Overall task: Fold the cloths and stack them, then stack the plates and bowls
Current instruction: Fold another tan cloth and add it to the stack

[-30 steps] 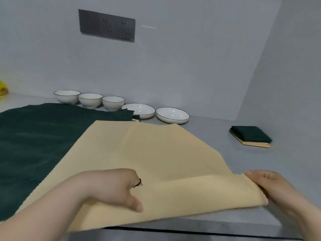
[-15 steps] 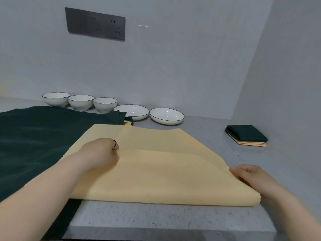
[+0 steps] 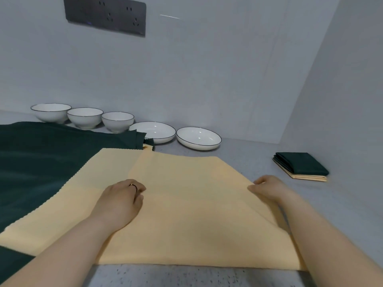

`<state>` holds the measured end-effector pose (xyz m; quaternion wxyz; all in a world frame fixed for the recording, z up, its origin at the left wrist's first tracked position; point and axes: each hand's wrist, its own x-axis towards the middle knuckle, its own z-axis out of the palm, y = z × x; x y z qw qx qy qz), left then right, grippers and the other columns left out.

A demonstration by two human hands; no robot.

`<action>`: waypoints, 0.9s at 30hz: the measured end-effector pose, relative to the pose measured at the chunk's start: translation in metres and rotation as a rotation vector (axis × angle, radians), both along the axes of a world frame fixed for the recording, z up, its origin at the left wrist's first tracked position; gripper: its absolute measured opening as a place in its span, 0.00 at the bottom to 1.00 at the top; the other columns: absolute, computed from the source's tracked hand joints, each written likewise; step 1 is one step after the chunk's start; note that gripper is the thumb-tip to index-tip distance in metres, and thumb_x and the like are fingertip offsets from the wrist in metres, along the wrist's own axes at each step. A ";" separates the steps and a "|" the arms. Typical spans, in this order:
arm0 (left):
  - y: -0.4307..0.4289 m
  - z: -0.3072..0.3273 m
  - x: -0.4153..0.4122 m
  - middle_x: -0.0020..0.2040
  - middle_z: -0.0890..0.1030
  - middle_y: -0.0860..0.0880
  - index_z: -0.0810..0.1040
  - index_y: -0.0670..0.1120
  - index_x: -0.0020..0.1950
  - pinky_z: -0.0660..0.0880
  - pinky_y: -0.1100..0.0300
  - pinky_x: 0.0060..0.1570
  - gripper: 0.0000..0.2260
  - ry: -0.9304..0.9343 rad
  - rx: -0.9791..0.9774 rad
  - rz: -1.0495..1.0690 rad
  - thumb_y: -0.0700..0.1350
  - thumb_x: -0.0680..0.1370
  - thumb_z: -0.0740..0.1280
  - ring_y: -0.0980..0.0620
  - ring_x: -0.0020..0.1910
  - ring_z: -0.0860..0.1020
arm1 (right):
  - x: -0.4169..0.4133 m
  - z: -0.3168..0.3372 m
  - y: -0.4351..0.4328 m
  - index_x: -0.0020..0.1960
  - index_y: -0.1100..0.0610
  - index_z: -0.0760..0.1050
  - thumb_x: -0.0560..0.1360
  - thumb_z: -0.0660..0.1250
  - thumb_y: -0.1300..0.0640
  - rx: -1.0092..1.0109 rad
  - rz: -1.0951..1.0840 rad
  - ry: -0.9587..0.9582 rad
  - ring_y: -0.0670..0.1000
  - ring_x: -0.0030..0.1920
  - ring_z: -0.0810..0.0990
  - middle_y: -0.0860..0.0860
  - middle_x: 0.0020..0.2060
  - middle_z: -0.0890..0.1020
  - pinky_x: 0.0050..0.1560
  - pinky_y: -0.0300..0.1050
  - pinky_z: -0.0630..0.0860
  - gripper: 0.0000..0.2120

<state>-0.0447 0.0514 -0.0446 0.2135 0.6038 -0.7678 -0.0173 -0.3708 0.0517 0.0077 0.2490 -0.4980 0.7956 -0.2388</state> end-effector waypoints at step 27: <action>0.000 0.001 0.001 0.65 0.69 0.59 0.70 0.50 0.66 0.58 0.66 0.65 0.15 0.036 0.043 -0.002 0.46 0.81 0.54 0.57 0.66 0.66 | 0.103 -0.025 0.003 0.55 0.55 0.79 0.80 0.54 0.50 -0.257 0.434 0.171 0.50 0.58 0.66 0.49 0.54 0.77 0.64 0.41 0.60 0.17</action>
